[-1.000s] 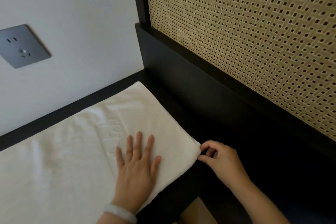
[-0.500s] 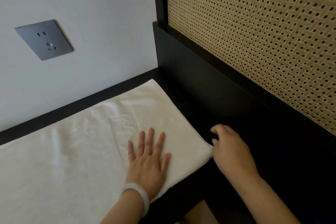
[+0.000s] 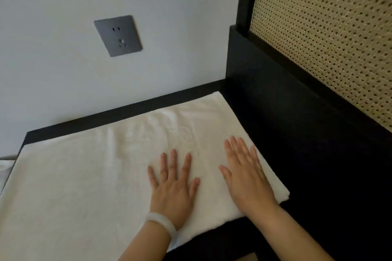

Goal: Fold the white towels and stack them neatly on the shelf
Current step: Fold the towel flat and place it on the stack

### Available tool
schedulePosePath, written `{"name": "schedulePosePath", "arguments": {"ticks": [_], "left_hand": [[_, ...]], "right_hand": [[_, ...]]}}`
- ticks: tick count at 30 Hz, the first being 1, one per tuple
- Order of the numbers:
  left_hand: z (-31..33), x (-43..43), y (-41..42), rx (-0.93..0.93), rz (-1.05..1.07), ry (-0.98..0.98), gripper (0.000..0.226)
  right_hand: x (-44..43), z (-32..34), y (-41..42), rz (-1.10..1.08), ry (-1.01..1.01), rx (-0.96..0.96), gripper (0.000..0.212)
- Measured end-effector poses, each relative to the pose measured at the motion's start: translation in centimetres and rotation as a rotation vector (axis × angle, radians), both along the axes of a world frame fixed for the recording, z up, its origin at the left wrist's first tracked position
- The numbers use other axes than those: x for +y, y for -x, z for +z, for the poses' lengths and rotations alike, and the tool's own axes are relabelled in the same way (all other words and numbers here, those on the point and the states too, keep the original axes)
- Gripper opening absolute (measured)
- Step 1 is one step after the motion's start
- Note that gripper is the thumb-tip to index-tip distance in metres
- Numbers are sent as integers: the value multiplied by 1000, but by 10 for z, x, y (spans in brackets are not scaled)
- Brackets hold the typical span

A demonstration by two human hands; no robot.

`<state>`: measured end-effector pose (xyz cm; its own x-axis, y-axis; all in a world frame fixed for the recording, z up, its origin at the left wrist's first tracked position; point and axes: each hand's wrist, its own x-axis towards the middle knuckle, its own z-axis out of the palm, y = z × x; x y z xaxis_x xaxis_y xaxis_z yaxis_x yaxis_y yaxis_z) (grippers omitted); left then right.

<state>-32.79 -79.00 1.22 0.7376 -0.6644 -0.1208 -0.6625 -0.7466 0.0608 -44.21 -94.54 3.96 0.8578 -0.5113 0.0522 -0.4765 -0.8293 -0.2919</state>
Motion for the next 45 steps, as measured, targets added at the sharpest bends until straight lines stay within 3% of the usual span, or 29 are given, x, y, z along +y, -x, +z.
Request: {"name": "schedulePosePath", "arguments": {"ticks": [3,10,14,16,23,28,31,33,37,40,45], "left_hand": [[0,4,-2,1,-20,-11,58],[-2,29,-15,5,81,34,57],[-1,26,-13,10,60,86,64],[2,28,-14,26,60,102,65],[6,30,-13,17,65,82,68],[0,32,-13,27,73,90,62],[0,28,-15,6,35,106,54],[11,26,-21,36,51,96,53],[17,19,-44,-5,42,80,56],[9,14,-66,31,4,-25,53],[4,22,-106,30,55,19,49]], "right_hand": [[16,-25,-19,133,48,99,69],[-3,-20,1,-174,183,102,76],[66,-13,-44,62,179,-33,60],[89,-20,-50,167,140,-10,56],[60,-31,-23,146,130,72,67],[12,-19,5,-37,82,305,72],[-19,13,7,-224,-54,489,85],[-21,26,-9,-194,58,475,86],[26,20,-70,183,191,150,60],[48,-3,-116,367,150,168,54],[-11,-18,-141,265,107,166,66]]}}
